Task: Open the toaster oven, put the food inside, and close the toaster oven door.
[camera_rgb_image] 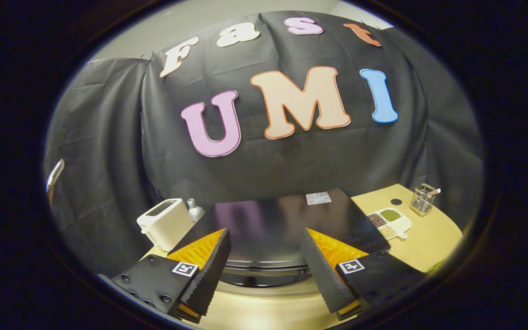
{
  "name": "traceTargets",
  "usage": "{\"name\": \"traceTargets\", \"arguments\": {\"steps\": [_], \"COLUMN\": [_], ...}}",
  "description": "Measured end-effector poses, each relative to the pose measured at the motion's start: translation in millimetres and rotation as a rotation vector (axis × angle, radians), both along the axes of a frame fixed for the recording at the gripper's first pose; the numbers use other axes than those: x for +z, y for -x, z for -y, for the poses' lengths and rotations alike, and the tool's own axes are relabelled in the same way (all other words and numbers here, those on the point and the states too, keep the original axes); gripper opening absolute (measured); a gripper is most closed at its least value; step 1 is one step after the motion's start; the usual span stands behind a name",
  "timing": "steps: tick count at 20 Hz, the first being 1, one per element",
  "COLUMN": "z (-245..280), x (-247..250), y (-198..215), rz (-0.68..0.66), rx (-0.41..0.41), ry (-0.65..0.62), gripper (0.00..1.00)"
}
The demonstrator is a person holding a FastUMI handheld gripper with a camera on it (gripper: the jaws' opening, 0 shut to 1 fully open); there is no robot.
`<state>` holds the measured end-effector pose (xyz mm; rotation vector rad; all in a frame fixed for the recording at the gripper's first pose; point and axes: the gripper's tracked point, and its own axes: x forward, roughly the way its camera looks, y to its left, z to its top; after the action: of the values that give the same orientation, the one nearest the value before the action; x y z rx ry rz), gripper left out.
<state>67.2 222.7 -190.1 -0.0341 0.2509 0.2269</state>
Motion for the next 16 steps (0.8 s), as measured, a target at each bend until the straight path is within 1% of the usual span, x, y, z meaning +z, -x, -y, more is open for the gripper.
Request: {"name": "traceTargets", "arguments": {"steps": [4, 5, 6, 7, 8, 10, 13, 15, 16], "z": [-3.6, -3.7, -3.4, -5.3, -2.2, 1.2, -0.3, 3.9, 3.8], "x": [-28.1, -26.9, -31.7, -26.3, -30.6, -31.5, -30.4, -33.7, -33.7], "y": [0.3, -2.9, 0.2, 1.8, 3.1, 8.1, 19.7, 25.6, 29.3], "rz": [-0.013, 0.026, 0.022, 0.059, 0.056, 0.075, 0.116, 0.114, 0.117], "rx": [-0.016, -0.016, -0.022, -0.021, -0.029, -0.063, -0.073, -0.09, -0.088], "ry": [0.075, 0.092, 0.12, 0.133, 0.137, 0.102, 0.106, 0.056, 0.055], "gripper": [0.95, 0.95, 0.96, 0.96, 0.96, 0.96, 0.95, 0.95, 0.95]}}
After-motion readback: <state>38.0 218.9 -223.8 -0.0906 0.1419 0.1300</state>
